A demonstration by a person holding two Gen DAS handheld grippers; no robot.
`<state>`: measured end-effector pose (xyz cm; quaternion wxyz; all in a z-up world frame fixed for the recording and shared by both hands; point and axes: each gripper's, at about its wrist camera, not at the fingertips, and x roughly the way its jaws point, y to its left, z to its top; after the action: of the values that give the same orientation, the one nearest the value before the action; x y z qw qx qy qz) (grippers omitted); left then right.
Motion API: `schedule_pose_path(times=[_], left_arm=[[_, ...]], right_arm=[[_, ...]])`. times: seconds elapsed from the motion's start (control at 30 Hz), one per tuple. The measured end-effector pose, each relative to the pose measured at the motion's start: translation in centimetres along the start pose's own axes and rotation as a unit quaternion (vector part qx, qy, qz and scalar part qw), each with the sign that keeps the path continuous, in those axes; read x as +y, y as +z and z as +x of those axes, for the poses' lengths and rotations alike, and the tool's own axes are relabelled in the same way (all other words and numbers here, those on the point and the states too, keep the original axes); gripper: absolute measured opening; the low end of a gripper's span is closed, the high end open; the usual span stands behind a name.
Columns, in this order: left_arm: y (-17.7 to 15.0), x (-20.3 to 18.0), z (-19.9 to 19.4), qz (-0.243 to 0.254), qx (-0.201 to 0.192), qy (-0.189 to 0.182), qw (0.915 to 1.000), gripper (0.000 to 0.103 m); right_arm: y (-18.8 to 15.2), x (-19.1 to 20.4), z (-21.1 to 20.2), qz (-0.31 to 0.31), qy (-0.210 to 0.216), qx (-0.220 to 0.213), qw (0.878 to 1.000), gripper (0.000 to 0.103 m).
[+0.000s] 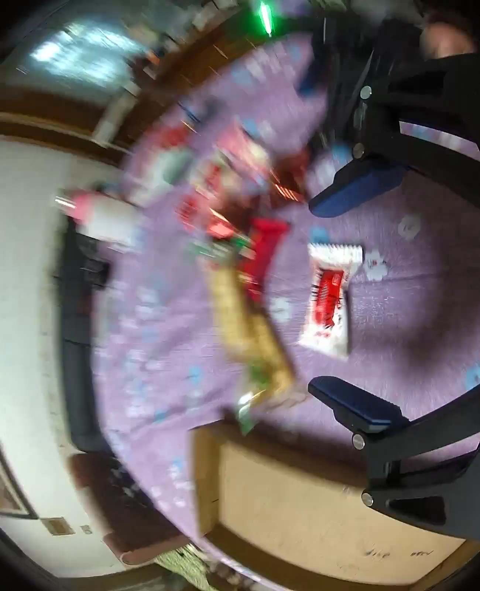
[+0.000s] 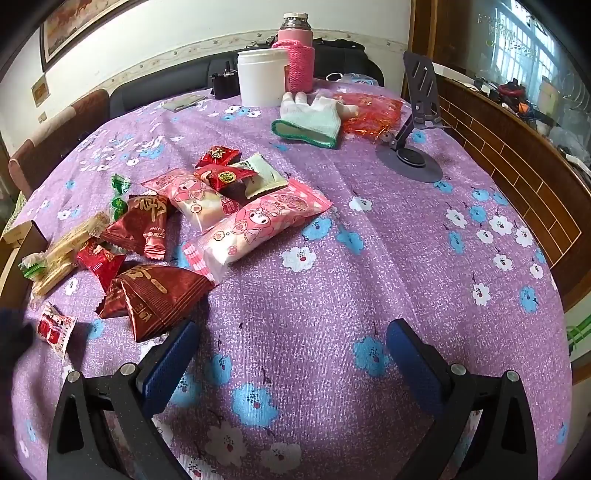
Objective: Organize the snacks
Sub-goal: 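Move the left tool toward the white-and-red candy packet on the cloth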
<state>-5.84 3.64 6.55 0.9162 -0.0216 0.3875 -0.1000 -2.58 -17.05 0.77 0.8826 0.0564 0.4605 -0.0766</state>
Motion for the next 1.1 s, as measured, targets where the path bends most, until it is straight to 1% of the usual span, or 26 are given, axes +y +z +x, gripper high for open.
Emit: schedule_pose_path(times=[0.07, 0.13, 0.2, 0.23, 0.27, 0.33, 0.37, 0.47, 0.5, 0.53, 0.57, 0.6, 0.63, 0.67, 0.7, 0.73, 0.77, 0.83, 0.9, 0.97, 1.03, 1.1], left_arm=[[0.0, 1.2, -2.5, -0.001, -0.041, 0.006, 0.9991, 0.089], [0.4, 3.1, -3.0, -0.008, -0.029, -0.01, 0.9995, 0.089], [0.5, 6.0, -2.0, -0.035, 0.008, -0.068, 0.997, 0.089], [0.2, 6.8, -1.6, -0.045, 0.018, -0.084, 0.9953, 0.089], [-0.1, 7.9, -1.2, -0.061, 0.03, -0.104, 0.9923, 0.089], [-1.2, 9.3, -1.0, -0.087, 0.041, -0.174, 0.98, 0.088], [-1.4, 9.4, -0.7, -0.092, 0.041, -0.194, 0.9757, 0.088], [-1.7, 8.8, -1.1, -0.08, 0.037, -0.237, 0.9675, 0.088], [-1.6, 8.4, -1.0, -0.074, 0.043, -0.26, 0.9618, 0.088], [-1.5, 8.0, -0.7, -0.069, 0.054, -0.274, 0.9577, 0.088], [-1.2, 7.8, -0.1, -0.064, 0.065, -0.264, 0.9602, 0.088], [-1.0, 7.8, 0.5, -0.061, 0.069, -0.225, 0.9698, 0.088], [-0.8, 8.1, 0.9, -0.064, 0.07, -0.206, 0.974, 0.088], [-0.6, 8.7, 1.5, -0.078, 0.077, -0.194, 0.975, 0.088], [-0.5, 9.4, 1.8, -0.092, 0.08, -0.19, 0.9743, 0.088], [-0.2, 9.9, 1.6, -0.098, 0.074, -0.181, 0.9758, 0.088], [0.1, 10.3, 1.5, -0.096, 0.072, -0.174, 0.9773, 0.088], [0.7, 11.2, 1.2, -0.099, 0.064, -0.146, 0.9823, 0.088], [0.9, 12.2, 1.3, -0.109, 0.068, -0.146, 0.981, 0.088], [1.1, 12.1, 0.9, -0.107, 0.073, -0.137, 0.9821, 0.088], [1.3, 11.2, 0.2, -0.088, 0.065, -0.132, 0.9852, 0.088], [1.7, 10.3, -1.0, -0.07, 0.056, -0.136, 0.9867, 0.088]], right_arm=[[0.0, 0.1, 0.0, -0.001, -0.003, 0.001, 1.0, 0.102], [0.1, 0.2, 0.1, 0.0, -0.005, 0.002, 1.0, 0.102], [0.1, 0.2, 0.2, 0.002, -0.007, 0.0, 1.0, 0.102], [0.0, 0.2, 0.2, 0.002, -0.007, 0.0, 1.0, 0.102], [0.0, 0.2, 0.2, 0.002, -0.007, -0.001, 1.0, 0.102], [0.0, 0.1, 0.2, 0.002, -0.007, -0.001, 1.0, 0.102], [0.0, 0.1, 0.2, 0.002, -0.007, -0.001, 1.0, 0.102], [-0.1, 0.0, 0.1, 0.002, -0.007, -0.002, 1.0, 0.102], [-0.1, 0.0, 0.1, 0.002, -0.007, -0.001, 1.0, 0.102], [-0.1, 0.0, 0.1, 0.002, -0.007, -0.001, 1.0, 0.102], [-0.1, 0.0, 0.1, 0.002, -0.006, -0.001, 1.0, 0.102], [-0.1, 0.0, 0.1, 0.002, -0.006, -0.001, 1.0, 0.102], [-0.1, 0.0, 0.1, 0.002, -0.006, -0.001, 1.0, 0.102], [-0.1, 0.0, 0.1, 0.002, -0.006, -0.001, 1.0, 0.102], [0.0, 0.0, 0.1, 0.002, -0.006, -0.001, 1.0, 0.102], [-0.1, 0.0, 0.1, 0.002, -0.006, -0.001, 1.0, 0.102], [-0.1, 0.0, 0.1, 0.001, -0.006, -0.001, 1.0, 0.102], [0.0, 0.0, 0.1, 0.001, -0.007, -0.001, 1.0, 0.102], [0.0, 0.0, 0.1, 0.001, -0.006, -0.001, 1.0, 0.102], [0.0, 0.0, 0.1, 0.001, -0.007, -0.001, 1.0, 0.102], [0.0, 0.0, 0.2, 0.001, -0.007, -0.001, 1.0, 0.102], [0.1, 0.0, 0.2, 0.002, -0.006, 0.004, 1.0, 0.102]])
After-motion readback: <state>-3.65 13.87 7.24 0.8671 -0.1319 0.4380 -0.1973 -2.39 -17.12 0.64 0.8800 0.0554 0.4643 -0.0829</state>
